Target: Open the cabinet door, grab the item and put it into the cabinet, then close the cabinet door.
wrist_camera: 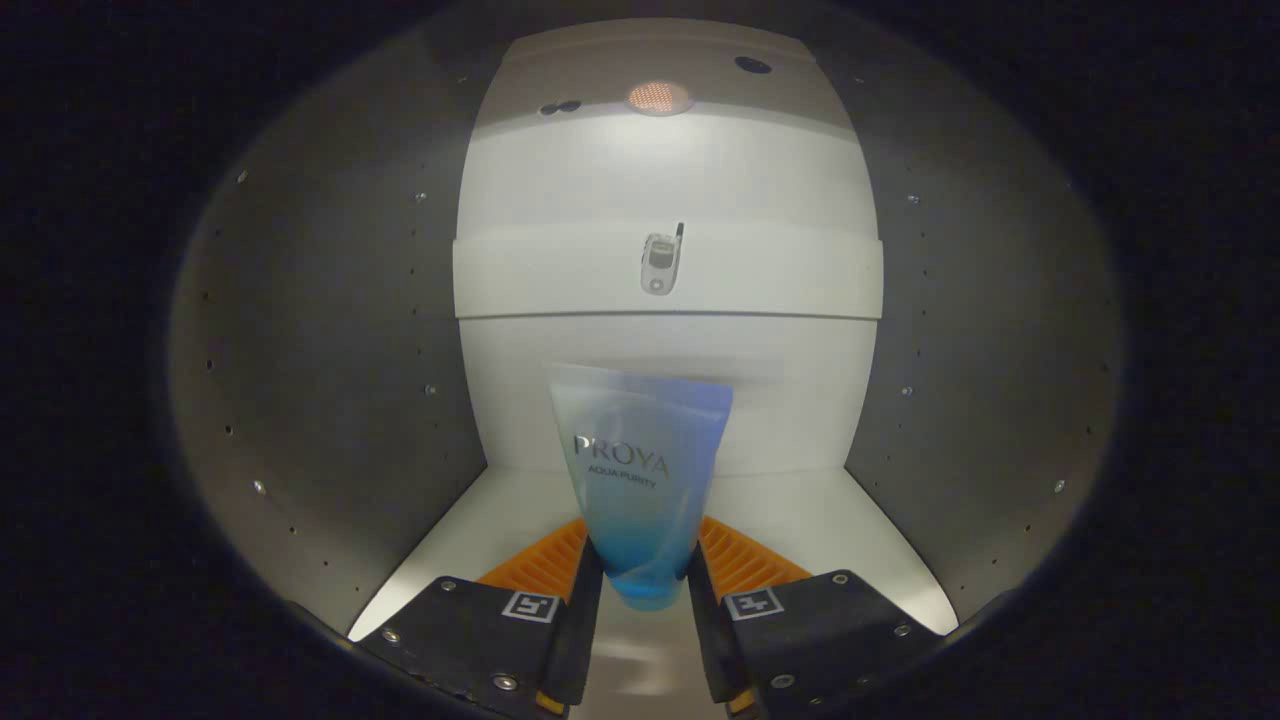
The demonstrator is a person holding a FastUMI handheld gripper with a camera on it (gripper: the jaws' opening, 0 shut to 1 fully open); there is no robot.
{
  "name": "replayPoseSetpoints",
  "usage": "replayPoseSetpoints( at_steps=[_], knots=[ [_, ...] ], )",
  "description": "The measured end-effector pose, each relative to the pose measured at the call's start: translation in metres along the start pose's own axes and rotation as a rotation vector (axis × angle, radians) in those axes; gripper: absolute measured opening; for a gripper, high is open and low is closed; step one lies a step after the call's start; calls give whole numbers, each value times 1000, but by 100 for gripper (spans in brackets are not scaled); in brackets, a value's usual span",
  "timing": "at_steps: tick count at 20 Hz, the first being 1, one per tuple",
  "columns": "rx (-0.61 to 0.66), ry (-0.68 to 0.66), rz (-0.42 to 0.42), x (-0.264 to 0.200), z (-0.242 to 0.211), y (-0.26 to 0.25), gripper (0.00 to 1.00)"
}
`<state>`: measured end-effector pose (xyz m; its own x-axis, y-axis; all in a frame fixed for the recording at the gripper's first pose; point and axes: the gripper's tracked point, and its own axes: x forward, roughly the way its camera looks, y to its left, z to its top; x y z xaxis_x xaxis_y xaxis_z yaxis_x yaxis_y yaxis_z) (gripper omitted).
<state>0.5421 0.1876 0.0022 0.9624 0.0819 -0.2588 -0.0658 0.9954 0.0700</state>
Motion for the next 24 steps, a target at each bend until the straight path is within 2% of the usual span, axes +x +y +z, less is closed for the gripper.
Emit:
replayPoseSetpoints(
  at_steps=[3,5,10,12,15,20,24],
  knots=[
    [9,55,-15,0,-25,-4,47],
    [41,40,-19,-1,-27,-7,48],
    [57,22,-15,-6,-26,-8,71],
    [69,5,-10,-9,-22,-5,84],
    [73,-15,-4,-17,-16,-4,93],
    [103,-86,9,-47,3,-1,94],
    [104,-170,4,-90,24,-2,94]
  ],
)
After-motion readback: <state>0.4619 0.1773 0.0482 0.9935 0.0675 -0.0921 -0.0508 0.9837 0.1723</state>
